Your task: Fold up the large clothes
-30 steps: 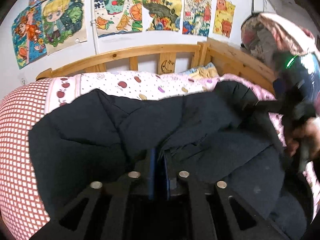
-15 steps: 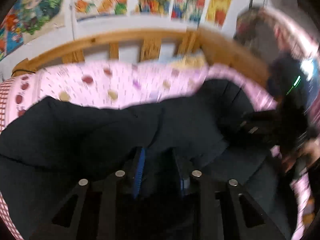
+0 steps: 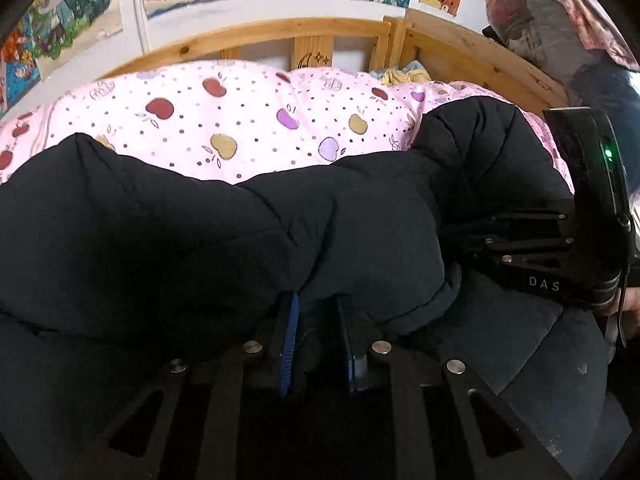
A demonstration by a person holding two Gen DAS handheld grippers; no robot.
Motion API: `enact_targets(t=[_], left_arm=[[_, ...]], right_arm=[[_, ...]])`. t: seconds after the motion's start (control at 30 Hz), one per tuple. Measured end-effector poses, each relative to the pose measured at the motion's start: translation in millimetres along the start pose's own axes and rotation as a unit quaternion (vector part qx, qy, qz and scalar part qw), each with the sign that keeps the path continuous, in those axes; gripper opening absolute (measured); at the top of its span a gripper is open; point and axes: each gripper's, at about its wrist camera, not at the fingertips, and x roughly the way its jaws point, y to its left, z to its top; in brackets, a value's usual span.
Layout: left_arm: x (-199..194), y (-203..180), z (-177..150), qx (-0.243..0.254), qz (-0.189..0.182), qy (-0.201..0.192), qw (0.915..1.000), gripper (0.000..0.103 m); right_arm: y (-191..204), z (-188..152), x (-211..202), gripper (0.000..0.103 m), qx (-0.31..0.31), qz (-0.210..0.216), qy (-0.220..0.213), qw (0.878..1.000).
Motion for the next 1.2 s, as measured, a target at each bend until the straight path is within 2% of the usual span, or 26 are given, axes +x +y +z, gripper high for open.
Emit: enact_targets(t=[0.13,0.23,0.33,0.4,0.47,0.57,0.67,0.7,0.83,0.87,1.07,1.2], left_arm=[[-18.6,-1.0,-6.8,-0.001,-0.006,-0.042,0.9991,0.018],[-39.5,6.6,-4.3,-0.052,-0.02,-0.055,0.9969,0.018],[-58.5,13.7,-2.7,-0.098,-0.022,-0.065,0.9928,0.019],[-72.5,14.5,-4.6,-0.11,-0.009,-0.078,0.9908,0.02],[-86.7,14.8,-7.7,-0.112,-0.001,-0.088,0.9898,0.023],[-106.5,11.0,-12.2,-0.112,0.01,-0.096,0.989,0.033],[-131.1,6.1,-20.1,-0.114,0.025,-0.117,0.9862,0.059],[-140.9,4.1,-21.8,-0.115,0.024,-0.128,0.9849,0.064],[-168.0,-4.6,-21.2,-0.111,0.028,-0.143,0.9831,0.069],[-174.4,-7.0,-21.4,-0.108,0.03,-0.146,0.9829,0.073],[-206.9,-17.1,-29.0,-0.111,0.041,-0.165,0.9792,0.103],[-225.4,-23.2,-38.8,-0.109,0.051,-0.17,0.978,0.103]], right_arm=[[5.2,-8.7,-26.0,0.013,0.006,-0.008,-0.052,0.999],[7.5,-12.2,-50.2,0.014,0.017,-0.019,-0.076,0.997],[10.0,-12.6,-71.2,0.02,0.022,-0.028,-0.088,0.995],[13.7,-13.1,-83.9,0.036,0.022,-0.029,-0.099,0.994],[19.8,-17.1,-102.7,0.045,0.021,-0.03,-0.113,0.993],[19.2,-16.9,-130.5,0.048,0.009,-0.037,-0.126,0.991],[25.0,-11.4,-150.5,0.056,-0.004,-0.047,-0.137,0.989],[25.8,-11.6,-155.4,0.058,-0.005,-0.048,-0.14,0.989],[26.8,-14.4,-183.9,0.064,-0.001,-0.046,-0.156,0.987],[27.3,-16.8,-191.4,0.07,0.001,-0.045,-0.162,0.986],[33.2,-30.6,-225.7,0.097,0.017,-0.032,-0.191,0.981],[38.7,-41.0,-242.3,0.1,0.021,-0.033,-0.202,0.979]])
